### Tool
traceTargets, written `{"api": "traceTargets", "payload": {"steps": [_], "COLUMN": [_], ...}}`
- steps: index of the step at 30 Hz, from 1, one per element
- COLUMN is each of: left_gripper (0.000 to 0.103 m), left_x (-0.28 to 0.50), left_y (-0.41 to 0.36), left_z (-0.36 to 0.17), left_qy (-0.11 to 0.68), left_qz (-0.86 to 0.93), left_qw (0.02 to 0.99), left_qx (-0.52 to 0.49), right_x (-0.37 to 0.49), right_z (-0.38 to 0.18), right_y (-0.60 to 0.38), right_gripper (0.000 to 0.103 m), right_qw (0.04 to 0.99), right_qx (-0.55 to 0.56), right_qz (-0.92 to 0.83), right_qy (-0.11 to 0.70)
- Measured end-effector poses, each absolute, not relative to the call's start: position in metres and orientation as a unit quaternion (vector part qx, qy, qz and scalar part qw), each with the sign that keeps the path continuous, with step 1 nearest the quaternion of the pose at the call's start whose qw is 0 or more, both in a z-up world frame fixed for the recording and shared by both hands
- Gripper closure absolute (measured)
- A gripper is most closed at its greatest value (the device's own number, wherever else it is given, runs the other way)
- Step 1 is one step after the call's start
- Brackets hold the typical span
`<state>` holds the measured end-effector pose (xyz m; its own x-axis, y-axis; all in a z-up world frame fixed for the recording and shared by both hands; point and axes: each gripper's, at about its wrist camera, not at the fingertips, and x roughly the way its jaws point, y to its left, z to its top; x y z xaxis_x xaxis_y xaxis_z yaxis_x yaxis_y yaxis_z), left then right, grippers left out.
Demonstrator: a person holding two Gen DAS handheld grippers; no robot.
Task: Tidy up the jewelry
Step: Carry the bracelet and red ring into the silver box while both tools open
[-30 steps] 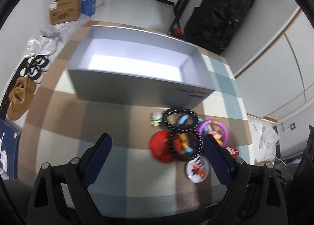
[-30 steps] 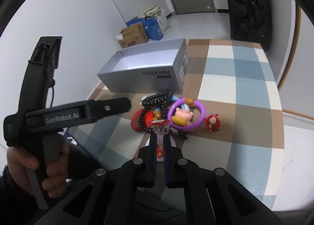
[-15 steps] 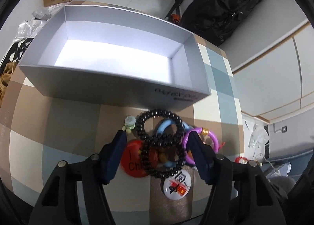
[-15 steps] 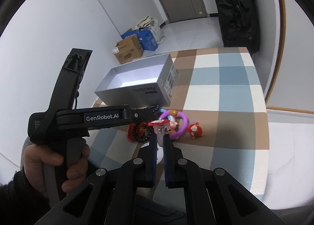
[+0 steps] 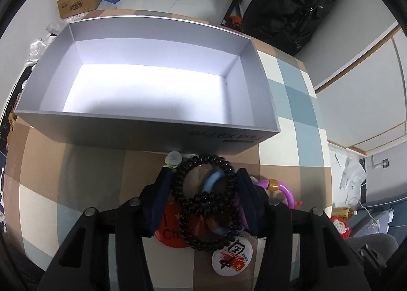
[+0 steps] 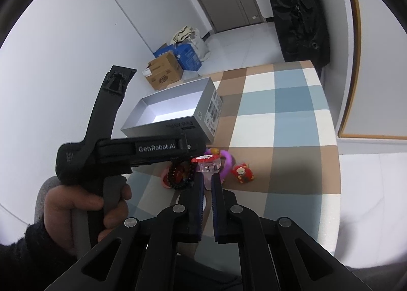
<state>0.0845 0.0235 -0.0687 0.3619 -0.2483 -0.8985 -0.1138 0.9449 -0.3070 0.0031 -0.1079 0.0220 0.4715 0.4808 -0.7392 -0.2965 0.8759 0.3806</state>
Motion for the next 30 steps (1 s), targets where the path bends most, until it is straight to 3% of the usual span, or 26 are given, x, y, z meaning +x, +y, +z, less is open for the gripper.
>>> {"api": "traceTargets", "payload": {"steps": [5, 16, 30], "left_gripper": [0.066, 0.066, 0.066], "left_x": [0.082, 0.066, 0.053], "left_y": [0.027, 0.044, 0.085], "left_z": [-0.069, -0.057, 0.001], "left_qy": [0.563, 0.545, 0.448], "left_qz": [-0.051, -0.073, -0.092], "left_qw": [0.808, 0.810, 0.858], "left_qx": [-0.169, -0.203, -0.232], "right_x": [0.000, 0.001, 0.014], "right_z": [0.027, 0.030, 0.046], "right_y": [-0.106, -0.101, -0.062], "right_gripper": [0.098, 0.098, 0.098], "right_qw": [0.855, 0.861, 0.867], "right_qx": [0.097, 0.087, 0.066], "right_qz": [0.231, 0.224, 0.251], "right_qy": [0.454, 0.448, 0.425]}}
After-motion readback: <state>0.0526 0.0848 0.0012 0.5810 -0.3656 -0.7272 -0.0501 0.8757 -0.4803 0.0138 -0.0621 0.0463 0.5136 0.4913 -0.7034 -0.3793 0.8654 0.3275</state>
